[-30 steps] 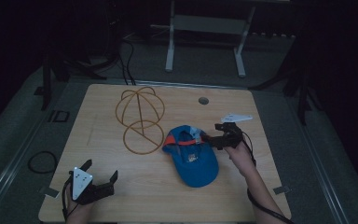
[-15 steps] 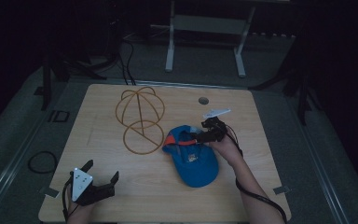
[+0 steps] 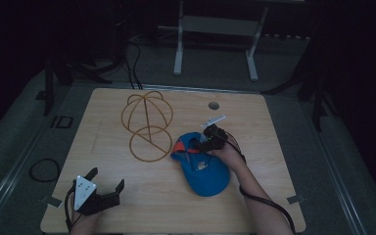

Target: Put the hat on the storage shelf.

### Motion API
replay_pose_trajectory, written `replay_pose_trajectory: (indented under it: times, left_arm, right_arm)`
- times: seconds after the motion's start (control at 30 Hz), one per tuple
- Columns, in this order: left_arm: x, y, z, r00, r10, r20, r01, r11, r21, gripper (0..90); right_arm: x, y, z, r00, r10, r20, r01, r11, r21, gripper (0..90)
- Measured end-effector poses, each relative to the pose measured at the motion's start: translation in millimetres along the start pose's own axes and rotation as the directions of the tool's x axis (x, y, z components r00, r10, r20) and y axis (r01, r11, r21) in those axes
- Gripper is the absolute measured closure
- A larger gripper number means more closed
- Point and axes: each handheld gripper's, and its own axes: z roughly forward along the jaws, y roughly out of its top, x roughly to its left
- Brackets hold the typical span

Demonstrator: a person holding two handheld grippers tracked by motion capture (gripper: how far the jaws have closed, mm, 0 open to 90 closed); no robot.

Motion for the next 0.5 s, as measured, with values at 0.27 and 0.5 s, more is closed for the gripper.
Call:
replay_pose_trajectory:
  times: [0.27,0.5]
  left_arm:
    - [0.8,0.0,-0.3,1.0,-0.001,-0.004,0.001,1.0,0.001,0.6]
    - [0.1,-0.3,-0.3,1.0,0.003,-0.005,-0.003,1.0,0.003,0.6]
  right_arm:
    - [8.1,-0.2,2.6,0.9962,-0.086,0.014,0.085,0.996,0.039,51.1]
    - [17.0,-0.1,1.5,0.9922,-0.121,-0.028,0.122,0.992,0.039,84.7]
